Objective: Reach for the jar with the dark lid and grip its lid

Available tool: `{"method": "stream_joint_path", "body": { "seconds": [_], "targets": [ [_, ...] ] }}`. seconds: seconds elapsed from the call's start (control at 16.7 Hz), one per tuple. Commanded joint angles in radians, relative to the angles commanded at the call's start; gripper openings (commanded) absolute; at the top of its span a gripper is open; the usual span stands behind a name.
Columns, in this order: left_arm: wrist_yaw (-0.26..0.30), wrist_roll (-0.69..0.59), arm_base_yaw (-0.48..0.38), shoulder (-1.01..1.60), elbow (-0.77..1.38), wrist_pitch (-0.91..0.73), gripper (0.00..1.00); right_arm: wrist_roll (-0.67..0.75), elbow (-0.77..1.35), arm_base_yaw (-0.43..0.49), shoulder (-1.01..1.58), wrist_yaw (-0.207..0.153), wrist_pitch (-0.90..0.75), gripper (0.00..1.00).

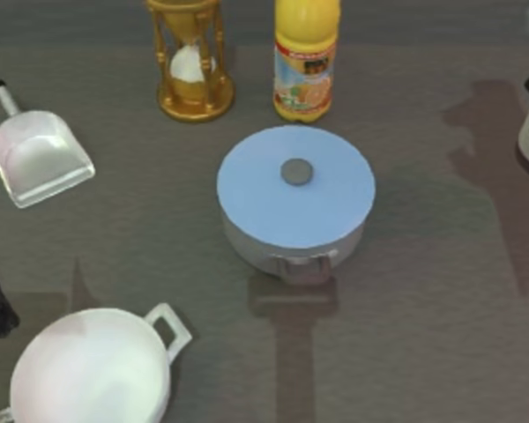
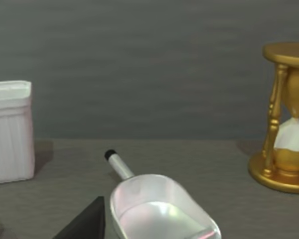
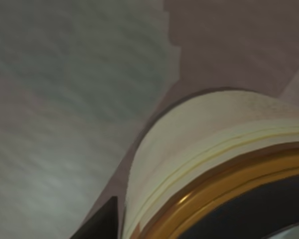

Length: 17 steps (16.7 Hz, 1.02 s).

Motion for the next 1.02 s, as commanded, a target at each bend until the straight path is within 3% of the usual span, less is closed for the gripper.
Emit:
{"method": "stream_joint_path", "body": {
  "seconds": [0.24,0.72,1.02],
  "targets": [
    [0.000,0.000,0.000,0.000,0.000,0.000,1.00,0.194,-0.058,0.072,-0.009,0.037,0.053,0.00],
    [0.000,0.000,0.000,0.000,0.000,0.000,1.00,0.761,-0.232,0.269,-0.045,0.141,0.202,0.00],
    [0.000,0.000,0.000,0.000,0.000,0.000,1.00,0.872,-0.278,0.320,-0.057,0.169,0.242,0.00]
  ]
}}
